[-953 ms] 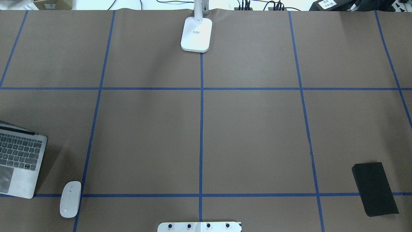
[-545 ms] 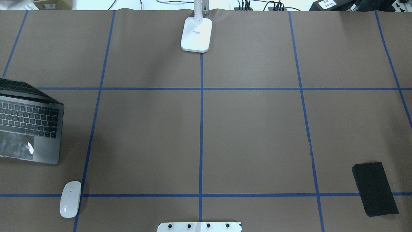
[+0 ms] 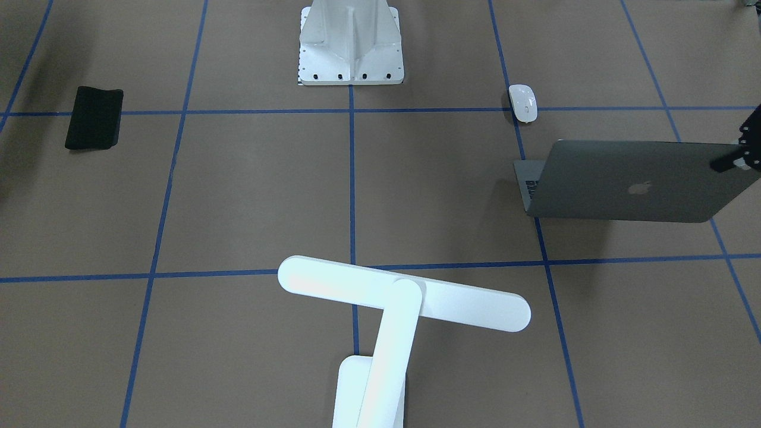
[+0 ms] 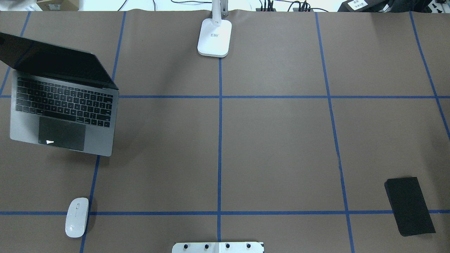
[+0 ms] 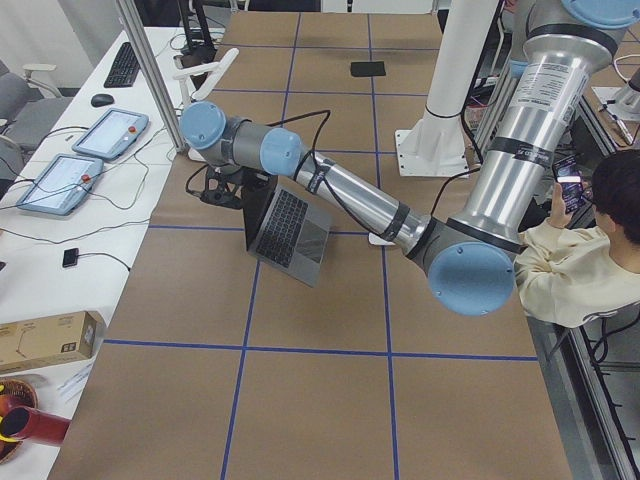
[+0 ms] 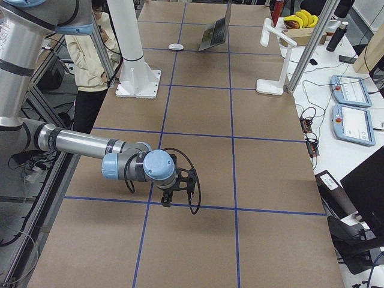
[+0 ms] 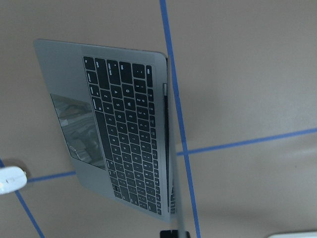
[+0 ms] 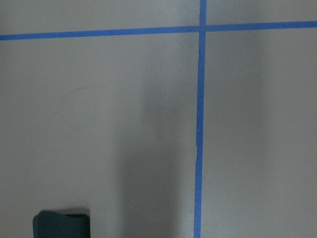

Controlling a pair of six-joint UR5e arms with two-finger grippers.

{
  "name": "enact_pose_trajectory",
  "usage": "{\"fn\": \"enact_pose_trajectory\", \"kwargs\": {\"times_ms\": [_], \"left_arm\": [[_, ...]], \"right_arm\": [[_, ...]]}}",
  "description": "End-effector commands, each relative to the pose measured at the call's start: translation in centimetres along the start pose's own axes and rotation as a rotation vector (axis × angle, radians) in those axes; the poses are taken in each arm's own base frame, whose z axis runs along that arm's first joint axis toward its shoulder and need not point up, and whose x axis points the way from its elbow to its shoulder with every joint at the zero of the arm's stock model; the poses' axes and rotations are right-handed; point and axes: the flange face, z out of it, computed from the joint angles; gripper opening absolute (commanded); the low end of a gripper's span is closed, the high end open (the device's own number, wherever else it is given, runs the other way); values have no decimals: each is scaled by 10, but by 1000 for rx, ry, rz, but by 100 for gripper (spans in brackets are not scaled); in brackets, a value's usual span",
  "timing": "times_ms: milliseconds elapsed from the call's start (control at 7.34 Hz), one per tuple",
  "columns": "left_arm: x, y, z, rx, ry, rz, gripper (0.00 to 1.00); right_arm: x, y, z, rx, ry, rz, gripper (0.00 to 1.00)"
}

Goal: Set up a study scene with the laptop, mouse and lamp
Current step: 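Drag the laptop farther from the robot to sit before the lamp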

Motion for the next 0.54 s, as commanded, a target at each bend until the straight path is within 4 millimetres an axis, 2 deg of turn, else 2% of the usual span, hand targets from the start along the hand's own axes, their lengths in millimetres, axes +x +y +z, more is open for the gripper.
{"fn": "enact_pose_trajectory", "kwargs": {"times_ms": [0,272,409], "left_arm": [[29,74,37,-28,-51,3,0],[63,103,70,-53,-51,-23,0],[76,107,88,-69,-41,-21,0]], "right_arm": [[2,3,1,-4,4,6,100],[5,9,2,-8,1,13,100],[5,9,2,-6,1,12,100]]}}
